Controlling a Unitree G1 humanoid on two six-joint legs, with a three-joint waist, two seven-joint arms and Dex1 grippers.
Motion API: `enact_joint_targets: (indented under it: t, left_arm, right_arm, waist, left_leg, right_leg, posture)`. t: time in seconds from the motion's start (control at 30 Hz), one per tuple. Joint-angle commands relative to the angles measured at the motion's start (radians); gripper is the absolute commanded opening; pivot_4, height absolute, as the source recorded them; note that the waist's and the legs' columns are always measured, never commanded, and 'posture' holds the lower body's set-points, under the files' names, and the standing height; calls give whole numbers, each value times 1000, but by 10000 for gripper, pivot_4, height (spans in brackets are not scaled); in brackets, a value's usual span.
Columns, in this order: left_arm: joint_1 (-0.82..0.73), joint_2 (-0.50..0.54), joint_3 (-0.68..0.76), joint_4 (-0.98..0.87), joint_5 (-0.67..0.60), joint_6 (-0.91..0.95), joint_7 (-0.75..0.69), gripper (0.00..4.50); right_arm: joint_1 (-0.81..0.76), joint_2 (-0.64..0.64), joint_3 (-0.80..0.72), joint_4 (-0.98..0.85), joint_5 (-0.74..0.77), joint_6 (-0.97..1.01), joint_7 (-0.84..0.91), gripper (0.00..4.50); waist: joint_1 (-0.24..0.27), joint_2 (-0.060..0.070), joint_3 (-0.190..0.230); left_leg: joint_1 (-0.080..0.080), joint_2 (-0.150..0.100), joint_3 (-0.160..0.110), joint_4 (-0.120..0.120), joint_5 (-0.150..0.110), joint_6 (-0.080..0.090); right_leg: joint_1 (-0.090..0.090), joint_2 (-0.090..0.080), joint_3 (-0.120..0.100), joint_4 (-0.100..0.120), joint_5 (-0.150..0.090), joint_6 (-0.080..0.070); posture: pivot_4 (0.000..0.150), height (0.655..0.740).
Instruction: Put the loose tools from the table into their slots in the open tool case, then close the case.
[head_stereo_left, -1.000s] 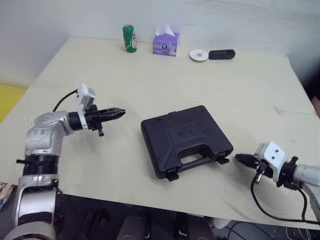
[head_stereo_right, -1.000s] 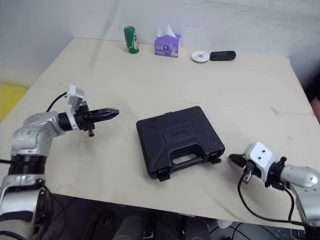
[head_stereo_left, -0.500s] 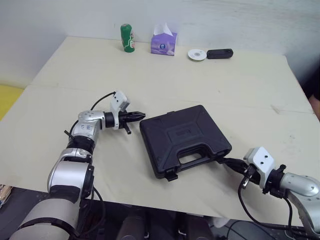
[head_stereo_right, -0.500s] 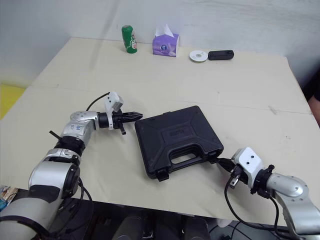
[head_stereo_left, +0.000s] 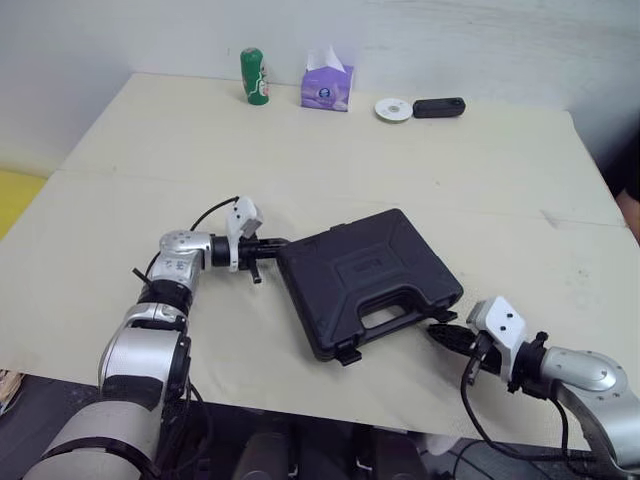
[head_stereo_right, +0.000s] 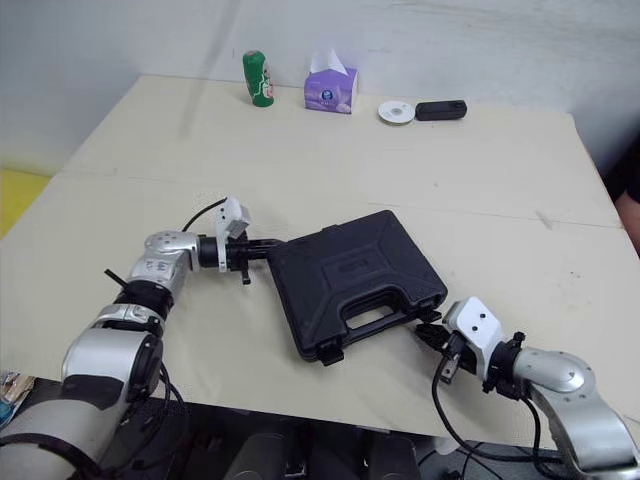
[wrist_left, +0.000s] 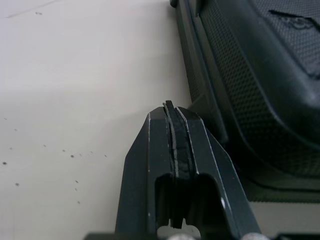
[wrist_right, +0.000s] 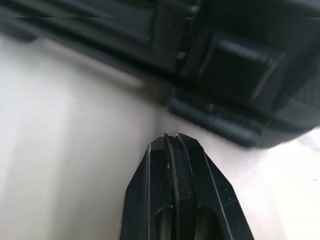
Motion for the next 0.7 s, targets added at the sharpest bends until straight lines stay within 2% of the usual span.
enact_joint_targets:
  t: [0.03,0.2,0.53,0.7]
  left_arm:
    - [45,19,-6,-89,-11,24,-50,560]
    - [148,53,-3,-261,-30,90,-58,560]
    - [353,82,29,-660,-113,285,21,560]
    - [380,92,42,-688,-113,308,77,560]
  right_arm:
    - [-54,11,15,59,-58,-111,-23,0]
    - [-130,37,50,137,-107,-199,-35,0]
    - [-156,104,102,110,-114,-206,-58,0]
    - [-151,112,122,101,-127,-209,-61,0]
  waist:
    - [-1,0,0]
    - [-9,0,0]
    - [-22,0,0]
    - [-20,0,0]
  left_leg:
    - [0,0,0,0,0,0]
    - [0,0,0,0,0,0]
    - [0,0,-1,0,0,0]
    - [0,0,-1,0,0,-1]
  right_leg:
    - [0,0,0,0,0,0]
    - [0,0,0,1,0,0]
    - [0,-1,0,1,0,0]
    - [0,-1,0,1,0,0]
  posture:
    - [1500,7400]
    - [1500,7400]
    - [1500,7400]
    - [1500,7400]
